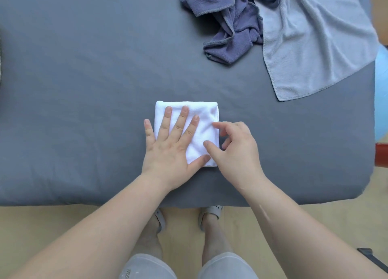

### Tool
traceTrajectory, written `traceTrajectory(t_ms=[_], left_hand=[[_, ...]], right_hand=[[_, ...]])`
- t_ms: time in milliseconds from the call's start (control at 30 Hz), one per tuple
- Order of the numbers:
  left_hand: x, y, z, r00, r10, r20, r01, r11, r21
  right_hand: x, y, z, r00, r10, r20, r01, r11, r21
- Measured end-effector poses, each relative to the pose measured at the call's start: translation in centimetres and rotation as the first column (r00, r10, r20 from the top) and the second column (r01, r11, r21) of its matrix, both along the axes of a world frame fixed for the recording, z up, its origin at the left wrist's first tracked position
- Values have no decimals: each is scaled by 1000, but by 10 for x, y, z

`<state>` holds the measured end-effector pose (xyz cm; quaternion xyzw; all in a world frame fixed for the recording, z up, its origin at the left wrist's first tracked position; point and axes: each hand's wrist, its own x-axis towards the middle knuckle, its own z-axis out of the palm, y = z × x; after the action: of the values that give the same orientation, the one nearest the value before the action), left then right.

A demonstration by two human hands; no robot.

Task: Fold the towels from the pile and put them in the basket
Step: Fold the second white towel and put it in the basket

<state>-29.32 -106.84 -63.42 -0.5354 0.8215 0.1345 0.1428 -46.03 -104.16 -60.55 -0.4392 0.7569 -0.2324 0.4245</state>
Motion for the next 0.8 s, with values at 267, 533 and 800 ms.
traceTrajectory(t_ms=[267, 533, 800], left_hand=[[-8, -1, -3, 998, 32, 57, -35, 997, 63], [-5, -2, -5, 999, 3, 40, -5, 999, 50], [7, -1, 0, 948, 135, -287, -136, 991, 19]], right_hand=[[5, -10, -6, 995, -3, -99, 16, 990, 138], [-14, -10, -2, 981, -69, -183, 85, 993, 84], [0, -35, -17, 435, 683, -587, -712, 660, 239]])
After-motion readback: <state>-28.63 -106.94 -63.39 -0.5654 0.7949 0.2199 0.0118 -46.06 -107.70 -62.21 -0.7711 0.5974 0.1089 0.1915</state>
